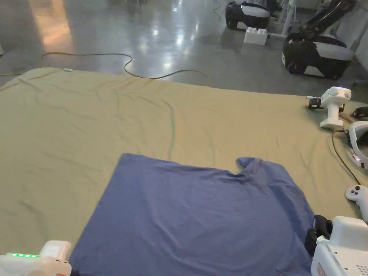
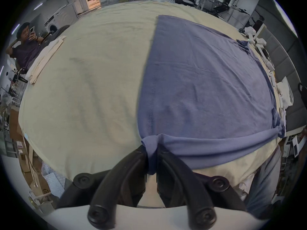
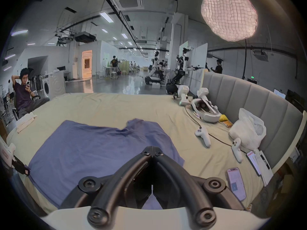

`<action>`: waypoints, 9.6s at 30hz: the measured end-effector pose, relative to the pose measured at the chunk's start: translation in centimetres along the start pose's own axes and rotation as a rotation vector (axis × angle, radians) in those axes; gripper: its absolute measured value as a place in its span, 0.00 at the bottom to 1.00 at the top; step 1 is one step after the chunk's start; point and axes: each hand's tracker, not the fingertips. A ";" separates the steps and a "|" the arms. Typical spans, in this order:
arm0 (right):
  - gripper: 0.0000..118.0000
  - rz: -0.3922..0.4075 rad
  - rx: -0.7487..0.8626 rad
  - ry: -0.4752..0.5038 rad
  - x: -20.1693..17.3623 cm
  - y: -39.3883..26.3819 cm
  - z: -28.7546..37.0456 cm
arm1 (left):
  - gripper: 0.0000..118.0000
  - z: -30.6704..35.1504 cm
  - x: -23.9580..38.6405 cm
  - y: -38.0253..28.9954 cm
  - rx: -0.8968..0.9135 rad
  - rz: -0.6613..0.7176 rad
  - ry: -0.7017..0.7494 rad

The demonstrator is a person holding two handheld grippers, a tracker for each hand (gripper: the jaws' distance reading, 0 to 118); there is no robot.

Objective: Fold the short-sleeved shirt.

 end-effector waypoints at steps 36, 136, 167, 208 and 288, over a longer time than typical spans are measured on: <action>0.04 0.033 -0.595 0.078 7.6 -10.0 0.2 | 0.09 3.9 -0.6 -0.4 0.063 0.073 -0.112; 0.00 0.035 0.047 -0.001 -1.8 1.6 -4.1 | 0.10 -2.0 2.4 13.0 0.031 -0.018 0.028; 0.07 0.191 -0.569 0.128 5.3 -5.5 -12.9 | 0.07 3.1 2.1 6.8 0.192 -0.010 -0.054; 0.55 0.100 -0.295 0.033 3.6 -2.9 -0.3 | 0.25 6.8 -0.6 0.1 0.339 0.053 -0.120; 0.55 -0.007 -0.477 0.027 4.4 4.0 -21.7 | 0.05 0.0 3.5 19.0 0.316 -0.011 -0.103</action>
